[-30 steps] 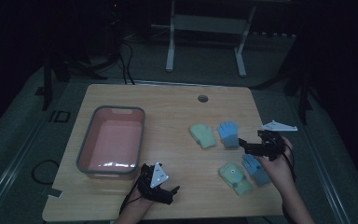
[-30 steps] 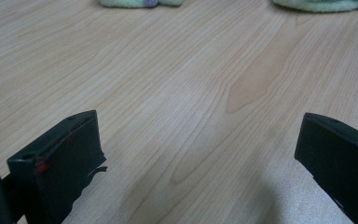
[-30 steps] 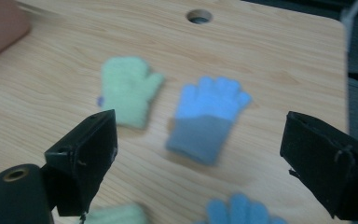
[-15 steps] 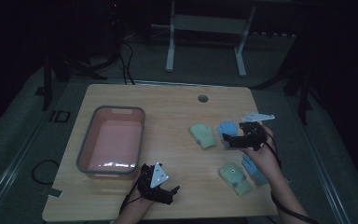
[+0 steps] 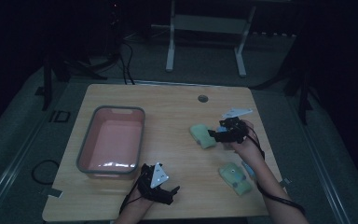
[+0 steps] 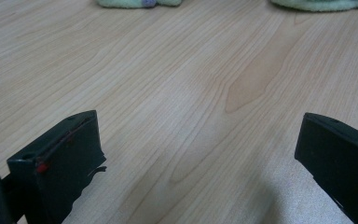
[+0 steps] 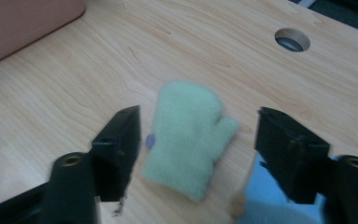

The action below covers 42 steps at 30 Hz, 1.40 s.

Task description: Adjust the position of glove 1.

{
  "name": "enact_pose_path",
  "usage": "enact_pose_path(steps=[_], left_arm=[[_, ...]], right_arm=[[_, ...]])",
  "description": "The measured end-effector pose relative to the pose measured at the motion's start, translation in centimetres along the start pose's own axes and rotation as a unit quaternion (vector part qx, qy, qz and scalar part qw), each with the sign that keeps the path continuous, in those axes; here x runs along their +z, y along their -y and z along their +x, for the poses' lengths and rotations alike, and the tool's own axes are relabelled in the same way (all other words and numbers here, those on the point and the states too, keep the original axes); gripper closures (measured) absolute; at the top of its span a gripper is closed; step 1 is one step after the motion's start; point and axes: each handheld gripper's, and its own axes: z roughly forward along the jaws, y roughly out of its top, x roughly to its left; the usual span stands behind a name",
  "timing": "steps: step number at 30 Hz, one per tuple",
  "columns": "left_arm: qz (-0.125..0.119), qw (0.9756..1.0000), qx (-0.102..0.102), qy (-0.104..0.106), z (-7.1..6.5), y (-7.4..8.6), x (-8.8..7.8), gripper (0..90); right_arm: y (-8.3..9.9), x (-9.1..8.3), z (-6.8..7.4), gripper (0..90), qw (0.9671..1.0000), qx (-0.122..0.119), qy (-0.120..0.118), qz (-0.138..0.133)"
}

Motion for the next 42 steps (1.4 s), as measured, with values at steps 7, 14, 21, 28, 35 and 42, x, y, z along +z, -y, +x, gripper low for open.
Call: enact_pose_path(steps=[7,14,21,28,35,42], left_arm=[[-0.002,1.0000,-0.001,0.001,0.0,0.0,0.0,0.8],[-0.003,1.0000,-0.003,0.004,0.1,0.1,-0.1,0.8],[-0.001,1.0000,-0.001,0.004,0.1,0.0,-0.1,0.8],[-0.003,1.0000,-0.003,0.006,0.1,0.1,-0.1,0.8],[-0.002,1.0000,0.001,0.005,0.1,0.1,-0.1,0.8],[0.001,1.0000,0.003,0.003,0.0,0.0,0.0,0.8]], right_arm=[[0.0,3.1,0.3,45.7,0.9993,-0.024,-0.014,0.025],[-0.1,5.5,0.0,55.4,0.9979,-0.025,-0.025,0.054],[0.2,7.6,-0.3,61.1,0.9958,-0.039,-0.025,0.079],[0.9,9.2,-0.7,61.7,0.9940,-0.052,-0.034,0.089],[1.0,9.5,-0.8,70.7,0.9942,-0.043,-0.040,0.090],[0.9,9.6,-0.3,82.8,0.9952,-0.017,-0.026,0.093]])
